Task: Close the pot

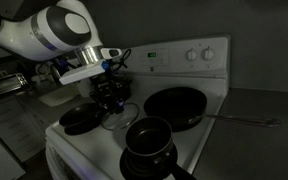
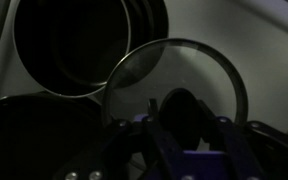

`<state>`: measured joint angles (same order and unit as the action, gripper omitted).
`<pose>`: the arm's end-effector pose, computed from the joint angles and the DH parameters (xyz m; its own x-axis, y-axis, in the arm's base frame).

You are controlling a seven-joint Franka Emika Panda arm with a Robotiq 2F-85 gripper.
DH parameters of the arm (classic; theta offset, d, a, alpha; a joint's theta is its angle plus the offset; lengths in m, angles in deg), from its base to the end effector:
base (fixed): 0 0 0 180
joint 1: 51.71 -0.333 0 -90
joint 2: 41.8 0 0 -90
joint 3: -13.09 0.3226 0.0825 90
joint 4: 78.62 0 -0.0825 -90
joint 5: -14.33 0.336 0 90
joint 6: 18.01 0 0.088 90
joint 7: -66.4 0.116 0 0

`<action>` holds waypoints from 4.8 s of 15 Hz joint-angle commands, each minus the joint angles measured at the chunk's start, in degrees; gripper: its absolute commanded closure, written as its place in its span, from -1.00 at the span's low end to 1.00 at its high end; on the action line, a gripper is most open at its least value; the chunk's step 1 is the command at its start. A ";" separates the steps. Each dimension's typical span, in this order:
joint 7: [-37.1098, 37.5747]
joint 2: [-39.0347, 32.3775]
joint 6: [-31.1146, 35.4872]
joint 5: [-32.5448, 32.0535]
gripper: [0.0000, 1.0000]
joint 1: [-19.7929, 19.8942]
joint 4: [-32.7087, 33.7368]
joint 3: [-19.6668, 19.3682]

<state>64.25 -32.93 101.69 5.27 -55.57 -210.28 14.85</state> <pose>0.4397 0.0345 0.4319 0.9754 0.2109 -0.0646 0.2179 -0.9666 0.1347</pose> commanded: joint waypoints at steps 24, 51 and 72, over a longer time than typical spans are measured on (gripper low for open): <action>-3.16 16.61 4.98 -0.05 0.71 9.39 -15.00 -8.99; -15.21 7.42 13.69 4.59 0.71 8.11 -13.54 -11.64; -15.95 15.10 -6.08 -1.93 -1.00 6.32 -6.90 -5.66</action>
<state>47.72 -20.65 102.05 5.16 -48.62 -218.90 7.84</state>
